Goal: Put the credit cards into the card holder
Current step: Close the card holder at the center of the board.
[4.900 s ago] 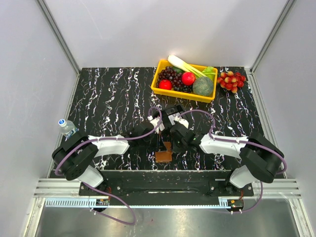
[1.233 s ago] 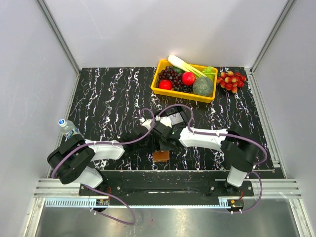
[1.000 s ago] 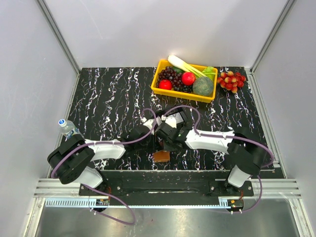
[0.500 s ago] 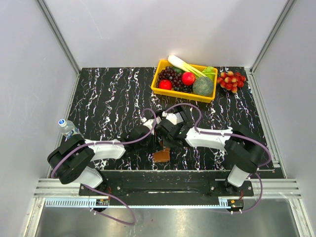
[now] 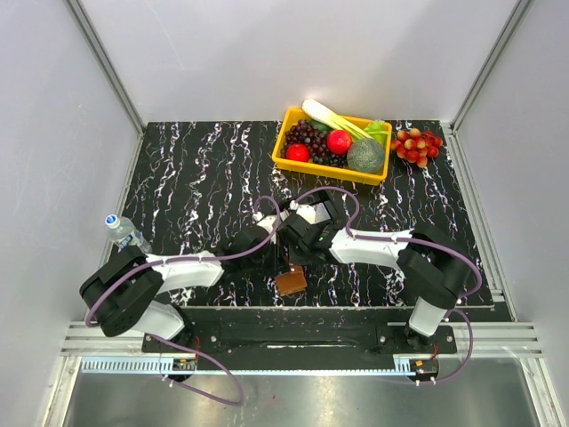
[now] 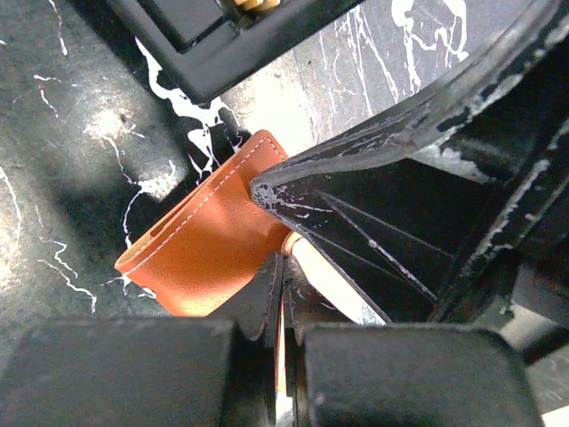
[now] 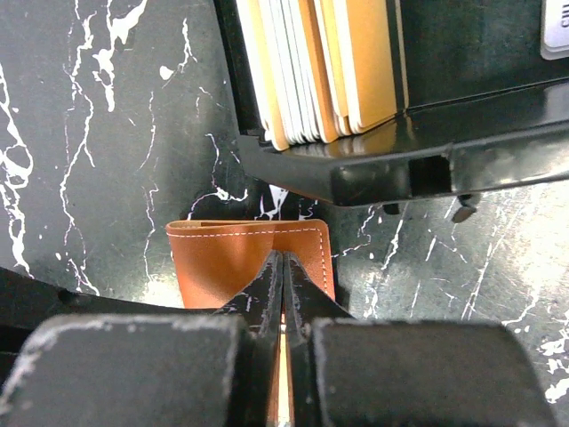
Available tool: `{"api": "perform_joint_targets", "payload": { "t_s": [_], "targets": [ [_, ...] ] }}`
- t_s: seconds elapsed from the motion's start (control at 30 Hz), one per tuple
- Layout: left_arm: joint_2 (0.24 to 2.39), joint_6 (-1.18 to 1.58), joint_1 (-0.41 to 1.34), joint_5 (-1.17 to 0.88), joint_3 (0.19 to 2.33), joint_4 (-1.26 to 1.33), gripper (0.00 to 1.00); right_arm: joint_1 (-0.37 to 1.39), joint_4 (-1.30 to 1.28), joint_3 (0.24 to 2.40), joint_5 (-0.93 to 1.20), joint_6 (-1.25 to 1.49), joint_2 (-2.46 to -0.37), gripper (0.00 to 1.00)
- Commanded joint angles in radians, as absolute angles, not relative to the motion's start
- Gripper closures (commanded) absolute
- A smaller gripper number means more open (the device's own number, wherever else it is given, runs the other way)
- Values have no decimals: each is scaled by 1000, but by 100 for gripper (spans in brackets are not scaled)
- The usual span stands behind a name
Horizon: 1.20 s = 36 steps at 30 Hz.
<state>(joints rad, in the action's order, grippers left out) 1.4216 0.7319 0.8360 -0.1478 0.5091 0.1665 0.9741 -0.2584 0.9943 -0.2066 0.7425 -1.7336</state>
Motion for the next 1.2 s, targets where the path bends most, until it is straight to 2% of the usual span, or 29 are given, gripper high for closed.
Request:
{"api": "perform_joint_targets", "payload": {
  "t_s": [0.0, 0.47, 0.63, 0.77, 1.17],
  "targets": [
    [1401, 706, 851, -184, 508, 29, 100, 971, -288, 960, -192, 758, -1807, 97],
    [1470, 719, 853, -202, 509, 51, 100, 971, -267, 939, -198, 758, -1776, 98],
    [1444, 721, 853, -235, 521, 91, 100, 971, -268, 954, -213, 749, -1743, 97],
    [1421, 709, 851, -221, 581, 23, 100, 971, -278, 956, -219, 752, -1749, 97],
    [1390, 724, 850, -215, 566, 11, 100, 971, -275, 948, -215, 756, -1763, 97]
  ]
}}
